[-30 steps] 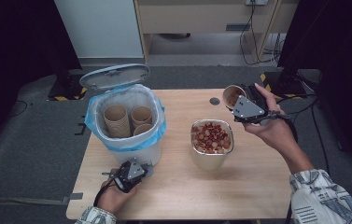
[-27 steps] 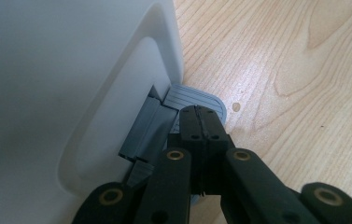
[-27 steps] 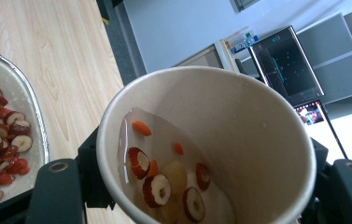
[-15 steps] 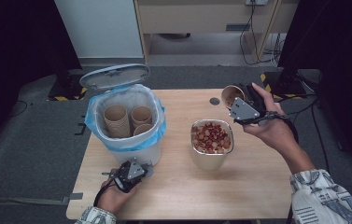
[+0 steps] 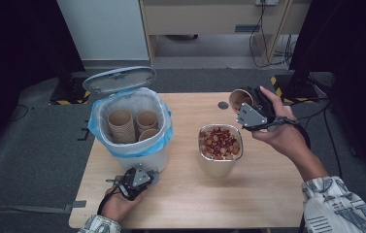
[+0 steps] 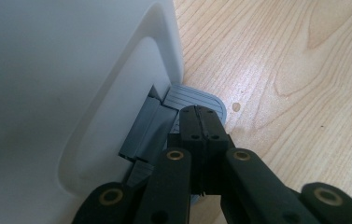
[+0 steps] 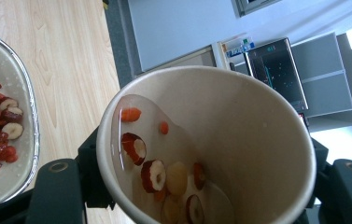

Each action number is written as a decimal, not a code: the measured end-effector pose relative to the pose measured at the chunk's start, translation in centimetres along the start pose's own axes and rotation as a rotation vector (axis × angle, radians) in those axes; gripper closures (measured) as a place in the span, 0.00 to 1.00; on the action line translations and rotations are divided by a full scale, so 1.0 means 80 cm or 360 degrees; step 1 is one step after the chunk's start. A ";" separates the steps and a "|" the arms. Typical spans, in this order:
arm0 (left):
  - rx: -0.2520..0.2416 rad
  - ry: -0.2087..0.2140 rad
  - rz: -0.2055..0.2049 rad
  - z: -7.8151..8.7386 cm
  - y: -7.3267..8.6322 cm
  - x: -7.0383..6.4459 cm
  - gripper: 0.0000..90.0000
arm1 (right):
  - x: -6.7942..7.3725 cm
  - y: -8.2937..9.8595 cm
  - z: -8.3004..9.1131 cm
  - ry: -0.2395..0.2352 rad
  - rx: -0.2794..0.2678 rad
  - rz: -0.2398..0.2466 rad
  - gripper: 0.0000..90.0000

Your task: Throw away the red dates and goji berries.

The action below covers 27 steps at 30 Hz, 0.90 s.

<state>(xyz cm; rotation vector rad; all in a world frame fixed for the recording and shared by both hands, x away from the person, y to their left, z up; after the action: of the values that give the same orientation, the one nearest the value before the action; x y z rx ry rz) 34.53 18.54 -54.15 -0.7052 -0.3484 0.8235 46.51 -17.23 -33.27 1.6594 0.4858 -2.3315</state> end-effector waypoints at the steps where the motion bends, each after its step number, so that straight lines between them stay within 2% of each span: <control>1: 0.0000 0.0000 0.0000 0.000 0.000 0.000 1.00 | 0.000 0.000 0.000 0.0001 -0.0002 0.0005 0.33; 24: -0.0005 0.0002 0.0006 0.000 0.000 0.000 1.00 | -0.002 -0.006 0.000 -0.0002 0.0033 0.0121 0.33; 27: -0.0005 0.0001 0.0005 0.000 0.000 0.000 1.00 | -0.003 -0.008 0.000 0.0001 0.0043 0.0158 0.33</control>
<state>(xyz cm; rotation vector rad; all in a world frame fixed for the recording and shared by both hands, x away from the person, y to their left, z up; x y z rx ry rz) 34.53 18.51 -54.16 -0.7092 -0.3480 0.8258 46.33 -16.69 -32.95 1.6565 0.3649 -2.2759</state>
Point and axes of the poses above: each handheld gripper's, and its own axes: z roughly backward along the jaws, y roughly out of its underside, x roughly to its left, the point moved 4 cm from there along -z, roughly forward along the jaws, and after that the axes turned 14 degrees about z, right-handed, at the moved point
